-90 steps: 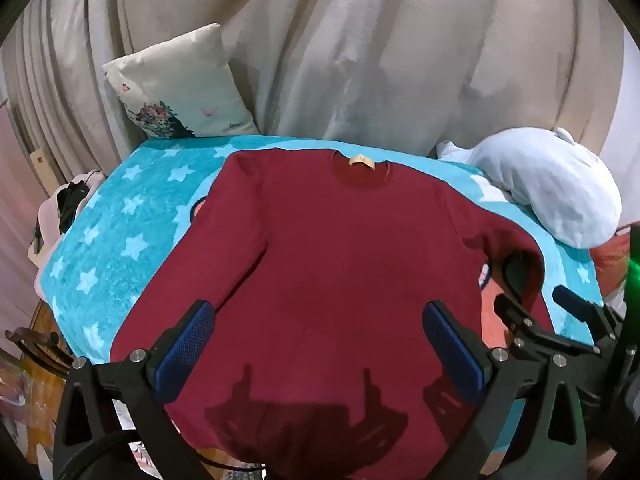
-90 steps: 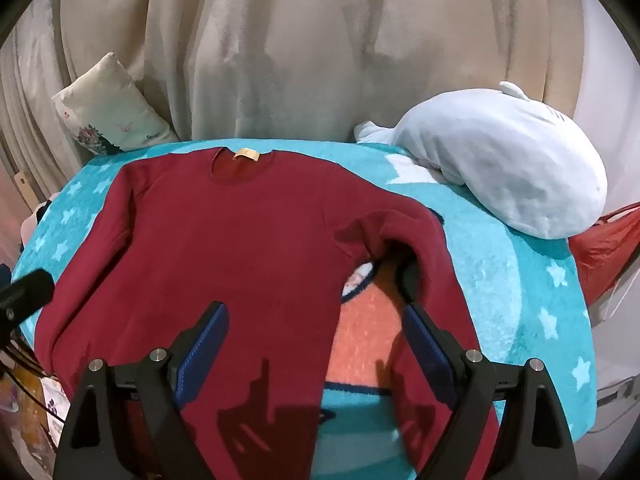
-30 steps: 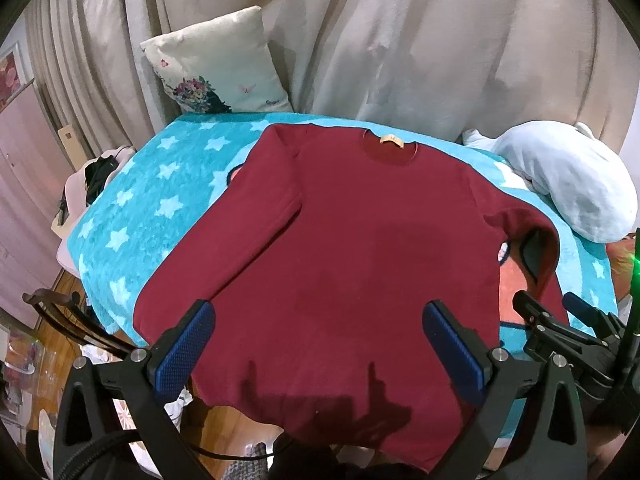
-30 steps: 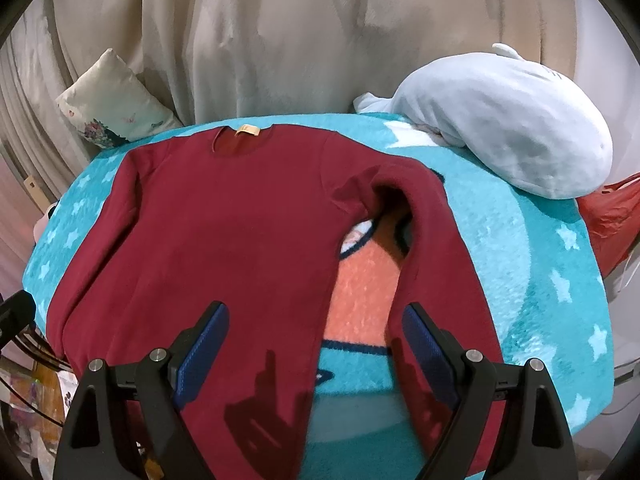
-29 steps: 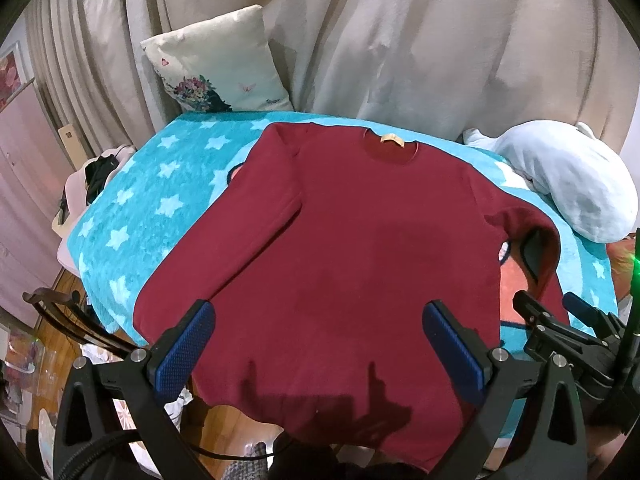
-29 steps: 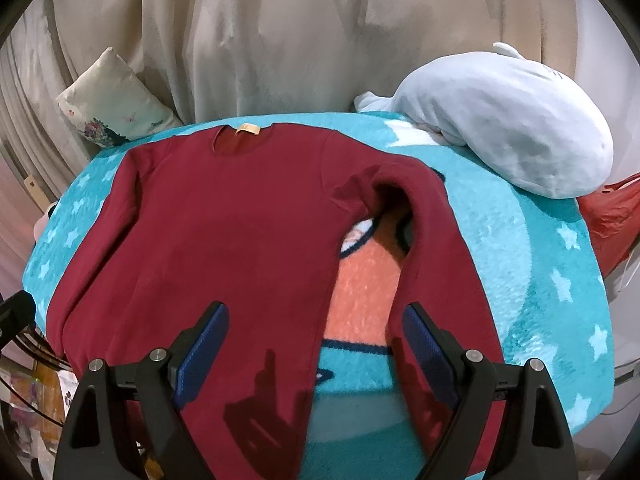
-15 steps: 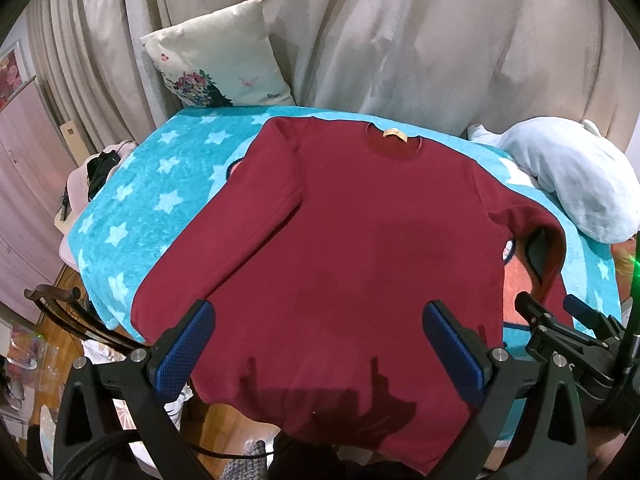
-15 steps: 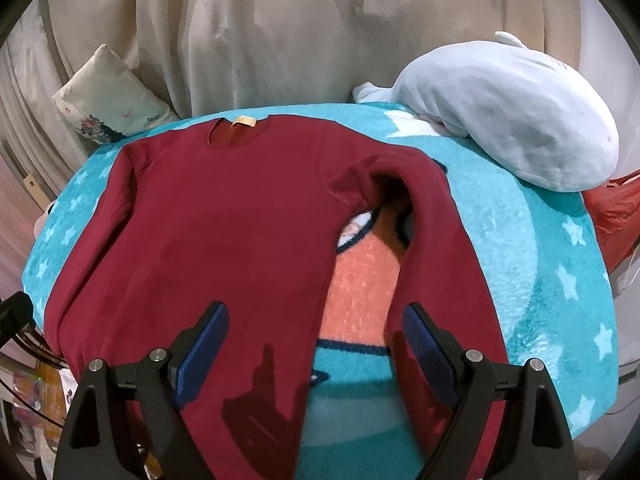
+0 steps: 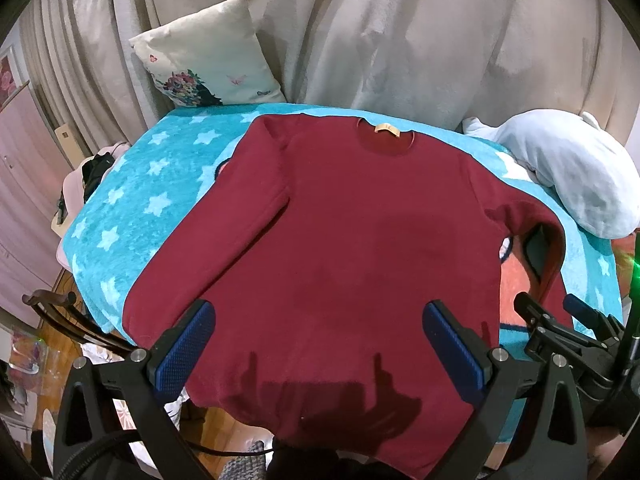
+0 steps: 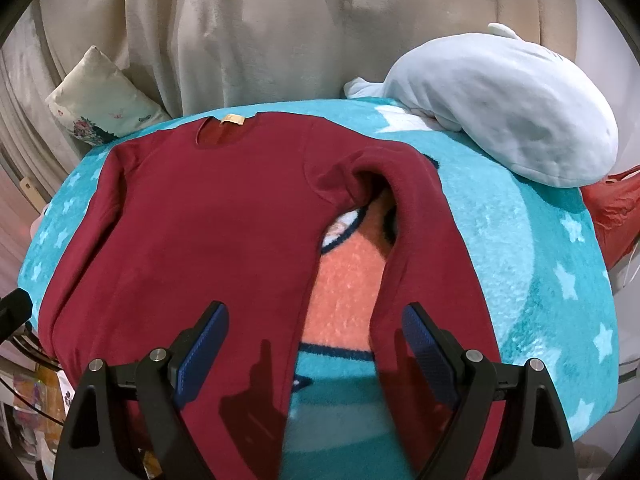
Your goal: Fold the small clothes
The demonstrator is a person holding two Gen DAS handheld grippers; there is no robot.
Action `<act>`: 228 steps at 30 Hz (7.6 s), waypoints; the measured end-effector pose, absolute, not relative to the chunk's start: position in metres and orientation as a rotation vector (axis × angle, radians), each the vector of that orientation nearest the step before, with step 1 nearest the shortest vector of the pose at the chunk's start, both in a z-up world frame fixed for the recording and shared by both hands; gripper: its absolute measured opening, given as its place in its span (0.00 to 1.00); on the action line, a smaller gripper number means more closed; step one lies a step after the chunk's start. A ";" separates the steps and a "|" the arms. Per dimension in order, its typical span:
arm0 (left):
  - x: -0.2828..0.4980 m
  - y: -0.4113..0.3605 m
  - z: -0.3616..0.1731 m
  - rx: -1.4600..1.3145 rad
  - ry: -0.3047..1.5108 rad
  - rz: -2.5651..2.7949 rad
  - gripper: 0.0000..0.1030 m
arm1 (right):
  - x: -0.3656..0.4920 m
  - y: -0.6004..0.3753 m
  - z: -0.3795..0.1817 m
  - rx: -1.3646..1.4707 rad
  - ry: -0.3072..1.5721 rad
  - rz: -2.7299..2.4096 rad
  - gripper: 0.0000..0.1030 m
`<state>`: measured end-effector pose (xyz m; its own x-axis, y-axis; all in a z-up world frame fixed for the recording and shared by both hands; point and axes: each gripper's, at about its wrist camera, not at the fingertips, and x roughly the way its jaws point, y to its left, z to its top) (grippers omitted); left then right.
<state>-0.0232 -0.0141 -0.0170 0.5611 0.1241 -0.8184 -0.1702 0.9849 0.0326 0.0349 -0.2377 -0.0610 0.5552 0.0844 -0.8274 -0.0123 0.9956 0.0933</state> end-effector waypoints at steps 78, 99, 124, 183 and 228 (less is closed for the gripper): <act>0.092 0.153 -0.048 -0.265 1.050 0.117 0.49 | -0.037 -0.378 -0.113 0.442 1.146 -0.275 0.83; 0.002 0.169 -0.022 -0.389 0.968 0.257 0.49 | 0.056 -0.512 0.025 0.491 0.925 -0.173 0.04; -0.065 0.352 -0.075 -0.621 0.985 0.493 0.50 | 0.282 -0.030 -0.085 0.311 1.232 0.528 0.04; 0.015 0.378 -0.116 -0.626 1.142 0.231 0.50 | 0.279 -0.030 -0.071 0.434 1.196 0.550 0.54; 0.023 0.392 -0.112 -0.591 1.112 0.272 0.50 | 0.192 0.088 -0.087 0.163 1.266 0.774 0.37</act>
<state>0.0227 0.3922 -0.1115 0.4307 -0.0827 -0.8987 -0.4888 0.8157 -0.3093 0.1922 0.0877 -0.0869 0.0884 0.6024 -0.7933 -0.4316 0.7410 0.5145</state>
